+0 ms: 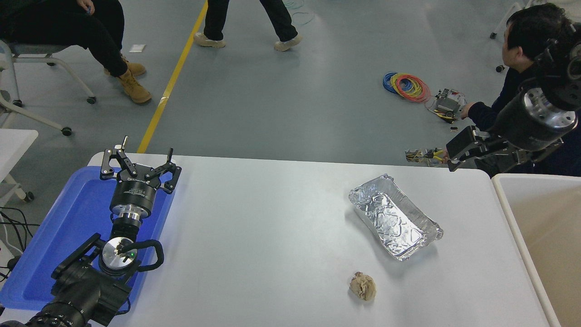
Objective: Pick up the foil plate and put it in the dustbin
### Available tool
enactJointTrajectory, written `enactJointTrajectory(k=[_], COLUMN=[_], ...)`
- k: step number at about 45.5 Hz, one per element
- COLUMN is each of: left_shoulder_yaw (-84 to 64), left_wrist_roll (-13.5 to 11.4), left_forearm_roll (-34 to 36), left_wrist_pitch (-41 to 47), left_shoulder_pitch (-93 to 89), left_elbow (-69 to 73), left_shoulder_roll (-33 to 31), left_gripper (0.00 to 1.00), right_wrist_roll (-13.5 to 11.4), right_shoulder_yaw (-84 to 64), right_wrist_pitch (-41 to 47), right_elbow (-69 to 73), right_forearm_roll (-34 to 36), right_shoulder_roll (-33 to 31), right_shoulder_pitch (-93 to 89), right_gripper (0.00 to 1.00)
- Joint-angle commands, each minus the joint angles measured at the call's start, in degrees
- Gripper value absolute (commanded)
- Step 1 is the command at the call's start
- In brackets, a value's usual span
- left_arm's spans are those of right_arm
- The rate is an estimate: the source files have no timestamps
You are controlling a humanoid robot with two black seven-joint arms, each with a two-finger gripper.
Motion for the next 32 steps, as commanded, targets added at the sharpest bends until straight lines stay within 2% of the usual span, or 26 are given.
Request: enactJointTrajectory(k=[1, 32], left_shoulder_yaw=[0.0, 0.0], left_wrist_roll=[-0.01, -0.01], left_forearm_roll=[0.0, 0.0], left_wrist_pitch=[0.03, -0.06], left_shoulder_pitch=[-0.01, -0.01], left_elbow=[0.0, 0.0], left_shoulder_roll=[0.02, 0.02], left_gripper=[1.0, 1.0], right_wrist_roll=[0.0, 0.0], right_shoulder_yaw=[0.0, 1.23], right_wrist_pitch=[0.0, 0.0], right_elbow=[-0.06, -0.59], right_forearm_roll=[0.0, 0.0], right_shoulder_roll=[0.12, 0.21], right_shoulder_pitch=[0.09, -0.52], right_gripper=[1.0, 1.0])
